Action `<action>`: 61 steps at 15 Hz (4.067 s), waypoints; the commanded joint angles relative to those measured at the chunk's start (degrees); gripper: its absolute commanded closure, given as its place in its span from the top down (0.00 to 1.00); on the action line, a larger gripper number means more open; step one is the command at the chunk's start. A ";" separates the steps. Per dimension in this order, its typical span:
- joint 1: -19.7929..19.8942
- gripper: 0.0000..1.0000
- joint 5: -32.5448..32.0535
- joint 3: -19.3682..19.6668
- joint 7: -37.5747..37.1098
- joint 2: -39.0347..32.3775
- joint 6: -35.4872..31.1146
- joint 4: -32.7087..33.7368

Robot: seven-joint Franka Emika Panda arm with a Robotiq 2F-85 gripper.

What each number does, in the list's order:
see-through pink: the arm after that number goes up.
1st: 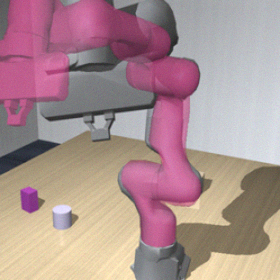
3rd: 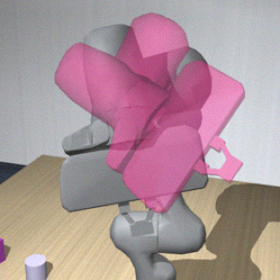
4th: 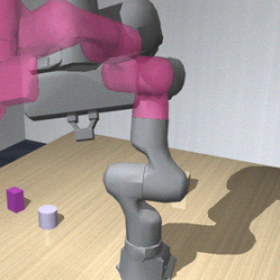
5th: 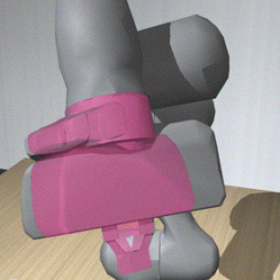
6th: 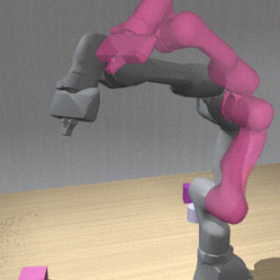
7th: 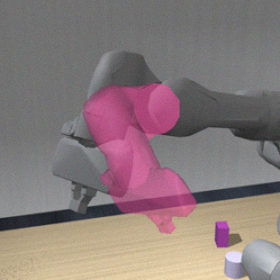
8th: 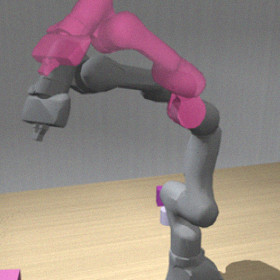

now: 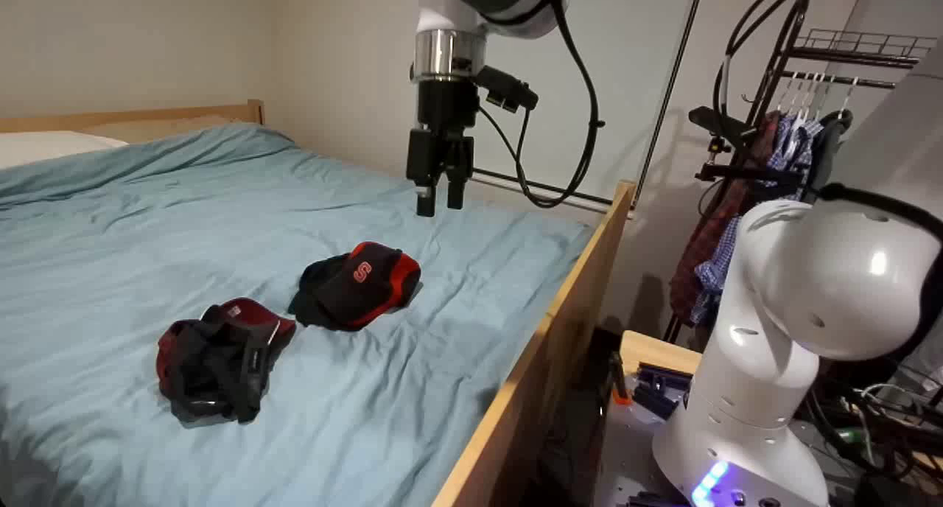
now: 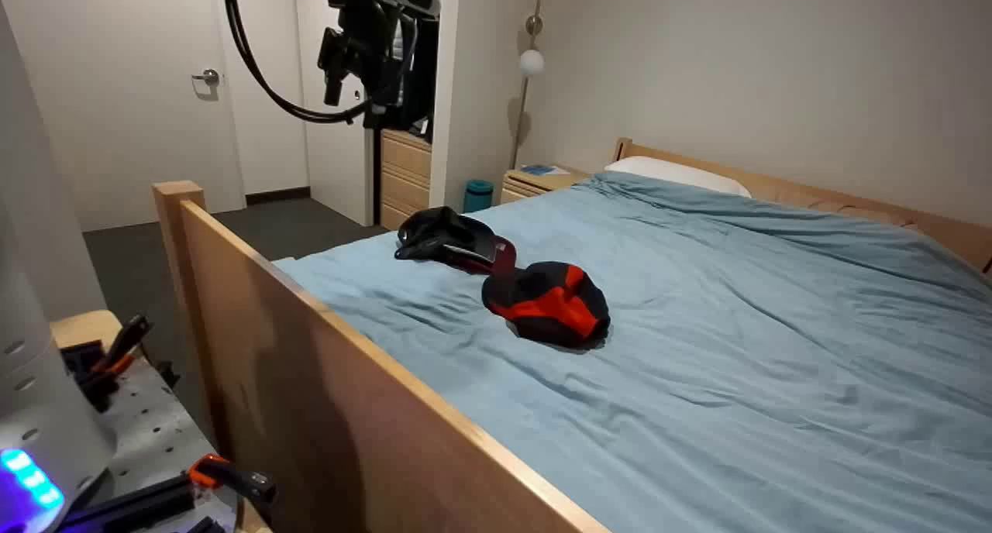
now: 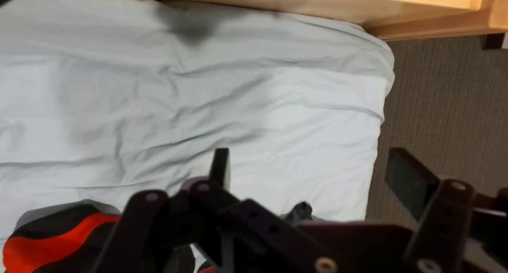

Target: Move the black and red cap to the left pile of caps

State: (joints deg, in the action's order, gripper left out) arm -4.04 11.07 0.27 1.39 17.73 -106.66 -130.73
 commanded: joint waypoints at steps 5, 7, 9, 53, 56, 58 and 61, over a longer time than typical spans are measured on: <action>2.85 1.00 -8.33 -1.07 -2.81 -2.89 -7.60 -0.71; 4.17 1.00 -12.01 -0.42 -4.04 -5.18 -11.97 -1.16; 5.47 1.00 -13.33 0.94 -3.84 -7.58 -15.74 -1.22; 15.57 1.00 -4.42 5.01 1.76 -61.70 -16.53 47.97; 17.52 1.00 -2.81 3.54 5.23 -62.79 -17.45 48.39; 19.47 1.00 -1.70 1.78 9.71 -64.14 -17.20 49.69; 21.74 1.00 -1.24 -0.11 15.22 -65.93 -15.18 51.53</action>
State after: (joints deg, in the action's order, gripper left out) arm 14.70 8.28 2.67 10.64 -45.80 -123.67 -82.25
